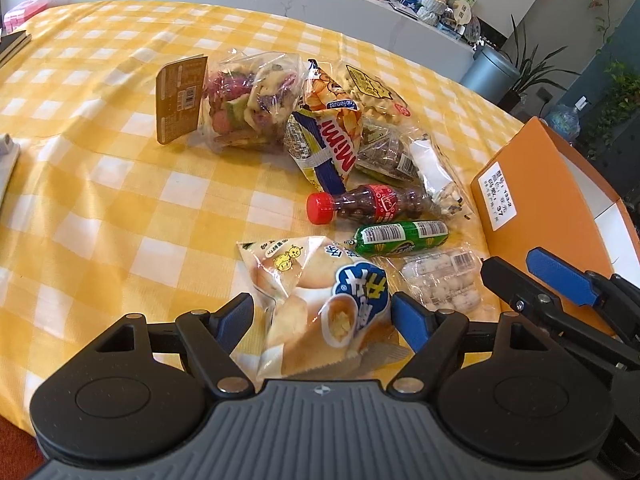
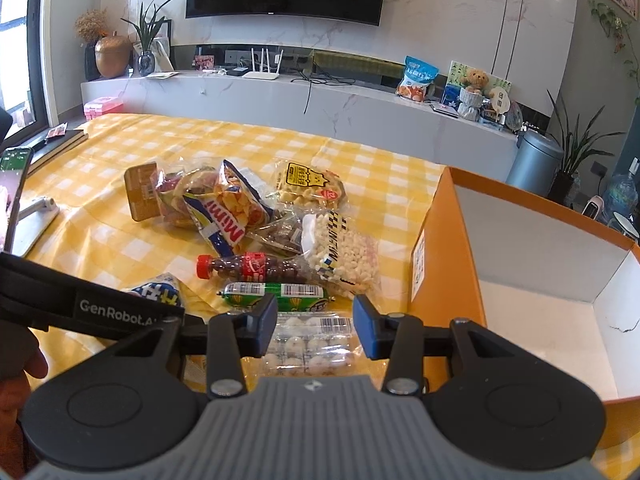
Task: Organize snacks
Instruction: 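Grasp the blue-labelled bread bag with the left gripper while the right gripper approaches the Mini chips bag, then grasp the orange Mini chips bag with the right gripper and lift it, then carry both bags into the orange box and open both grippers, then withdraw both tools from the box back toward the snack pile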
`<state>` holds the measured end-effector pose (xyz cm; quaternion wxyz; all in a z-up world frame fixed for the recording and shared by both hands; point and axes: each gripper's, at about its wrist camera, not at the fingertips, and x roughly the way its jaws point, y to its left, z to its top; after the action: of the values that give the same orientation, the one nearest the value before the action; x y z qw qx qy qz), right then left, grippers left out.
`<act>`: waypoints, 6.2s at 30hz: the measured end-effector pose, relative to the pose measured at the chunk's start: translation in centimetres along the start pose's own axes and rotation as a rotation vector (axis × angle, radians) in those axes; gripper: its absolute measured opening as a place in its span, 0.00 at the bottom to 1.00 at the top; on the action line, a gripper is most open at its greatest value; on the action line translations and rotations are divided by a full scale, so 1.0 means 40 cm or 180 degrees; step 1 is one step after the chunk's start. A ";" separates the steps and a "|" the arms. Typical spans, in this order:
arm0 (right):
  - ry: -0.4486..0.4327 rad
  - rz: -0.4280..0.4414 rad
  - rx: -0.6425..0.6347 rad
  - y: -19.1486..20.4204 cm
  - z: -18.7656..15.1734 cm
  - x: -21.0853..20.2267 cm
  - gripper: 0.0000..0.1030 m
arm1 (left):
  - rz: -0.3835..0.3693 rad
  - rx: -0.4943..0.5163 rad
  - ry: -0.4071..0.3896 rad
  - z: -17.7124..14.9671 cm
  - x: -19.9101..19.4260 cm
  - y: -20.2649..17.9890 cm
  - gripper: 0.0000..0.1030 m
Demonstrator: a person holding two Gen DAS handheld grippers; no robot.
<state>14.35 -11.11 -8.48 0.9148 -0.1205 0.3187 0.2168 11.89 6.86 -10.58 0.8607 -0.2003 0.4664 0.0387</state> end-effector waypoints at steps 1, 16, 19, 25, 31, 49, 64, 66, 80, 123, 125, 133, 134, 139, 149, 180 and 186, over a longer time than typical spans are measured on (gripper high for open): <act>0.0009 -0.0007 -0.0001 0.000 0.002 0.005 0.41 | -0.0007 0.0008 0.0018 0.002 0.006 0.001 0.89; 0.0022 0.0027 -0.0049 0.007 0.019 0.049 0.41 | 0.0217 0.0670 -0.0363 -0.001 -0.016 -0.031 0.59; -0.0008 0.0051 -0.0034 0.013 0.033 0.060 0.42 | 0.0223 0.0600 -0.0499 0.018 -0.047 -0.006 0.59; -0.0067 0.0135 0.0070 0.020 0.075 0.086 0.49 | 0.0259 0.0473 -0.0793 0.061 -0.106 0.038 0.59; -0.0138 0.0292 0.0083 0.048 0.126 0.131 0.53 | 0.0411 0.0424 -0.0771 0.098 -0.085 0.077 0.59; 0.0338 0.0788 0.0930 0.059 0.199 0.341 0.67 | 0.0405 0.0458 -0.0703 0.119 -0.029 0.108 0.59; 0.0407 0.0957 0.1198 0.046 0.200 0.325 0.28 | 0.0396 0.0422 -0.0701 0.105 -0.048 0.104 0.59; 0.0358 0.1004 0.1197 0.042 0.203 0.306 0.27 | 0.0398 0.0434 -0.0718 0.102 -0.058 0.098 0.59; -0.0115 0.0905 0.0998 0.001 0.219 0.084 0.27 | 0.0313 0.0611 -0.0940 0.073 -0.170 0.023 0.59; 0.1094 0.0097 0.1277 -0.601 0.067 -0.044 0.27 | -0.0856 0.2649 0.0202 0.132 0.045 -0.598 0.59; 0.1196 0.0096 0.1250 -0.608 0.066 -0.021 0.27 | -0.0840 0.2718 0.0312 0.129 0.070 -0.603 0.59; 0.1629 0.0209 0.1299 -0.622 0.040 0.054 0.27 | -0.0790 0.2943 0.0595 0.115 0.134 -0.615 0.60; 0.1670 0.0209 0.1300 -0.624 0.038 0.063 0.27 | -0.0767 0.2976 0.0604 0.113 0.139 -0.617 0.60; 0.1742 0.0208 0.1222 -0.609 0.029 0.080 0.27 | -0.0735 0.2971 0.0721 0.109 0.163 -0.620 0.64; 0.1790 0.0132 0.1097 -0.585 0.043 0.090 0.40 | -0.0748 0.3009 0.0589 0.110 0.132 -0.616 0.79; 0.0068 -0.0400 0.0607 -0.376 0.134 -0.238 0.52 | -0.0617 0.2281 -0.0829 0.084 -0.197 -0.431 0.81; -0.0416 -0.0446 0.0518 -0.280 0.111 -0.270 0.52 | -0.0506 0.1762 -0.1010 0.068 -0.222 -0.311 0.81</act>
<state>14.42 -22.79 2.71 0.9533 -0.0534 0.2658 0.1332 12.21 -2.45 1.86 0.9448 0.0141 0.3022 -0.1261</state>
